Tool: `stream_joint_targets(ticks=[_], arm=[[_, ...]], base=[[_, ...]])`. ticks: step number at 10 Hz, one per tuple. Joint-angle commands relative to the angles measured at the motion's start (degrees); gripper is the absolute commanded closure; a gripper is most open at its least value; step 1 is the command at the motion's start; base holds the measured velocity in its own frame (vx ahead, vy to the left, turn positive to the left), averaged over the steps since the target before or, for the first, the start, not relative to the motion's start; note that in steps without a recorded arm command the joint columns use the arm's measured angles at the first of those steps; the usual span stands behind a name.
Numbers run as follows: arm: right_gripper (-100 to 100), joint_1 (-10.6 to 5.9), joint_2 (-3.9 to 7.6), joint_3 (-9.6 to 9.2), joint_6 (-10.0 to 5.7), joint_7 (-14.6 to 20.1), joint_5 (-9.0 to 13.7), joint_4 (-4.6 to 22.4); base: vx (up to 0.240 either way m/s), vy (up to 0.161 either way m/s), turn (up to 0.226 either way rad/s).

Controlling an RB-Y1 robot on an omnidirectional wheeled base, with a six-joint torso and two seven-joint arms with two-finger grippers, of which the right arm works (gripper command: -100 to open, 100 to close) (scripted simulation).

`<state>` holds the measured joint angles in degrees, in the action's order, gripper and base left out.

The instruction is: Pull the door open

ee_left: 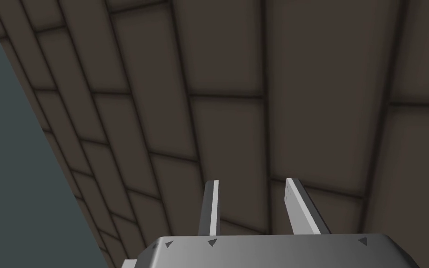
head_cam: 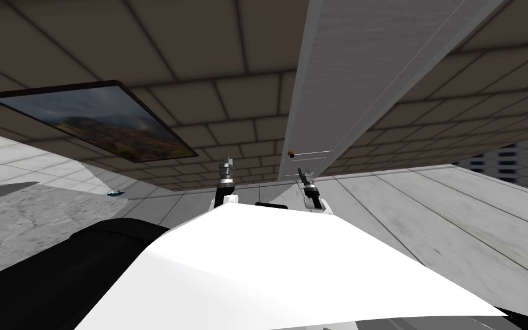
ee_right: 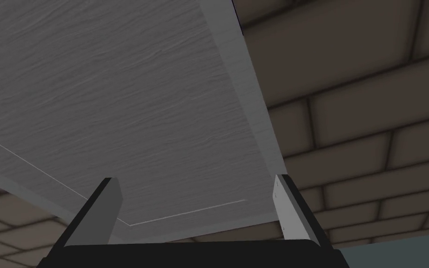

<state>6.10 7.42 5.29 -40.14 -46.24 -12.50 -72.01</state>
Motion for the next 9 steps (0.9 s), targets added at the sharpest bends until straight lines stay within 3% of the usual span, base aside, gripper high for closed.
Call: stream_joint_targets(ticks=[1,7,9], arm=[[-100,-0.78,0.14,0.34,-1.01,-1.72,-0.73,2.75],[-100,-3.8,0.62,1.55,-3.88,-7.75,-3.44,12.33],[-100,-4.27,0.69,1.74,-4.33,-8.68,-3.86,13.82]], base=[[0.077,-0.019,0.021],[0.098,-0.031,0.021],[0.057,-0.016,0.009]])
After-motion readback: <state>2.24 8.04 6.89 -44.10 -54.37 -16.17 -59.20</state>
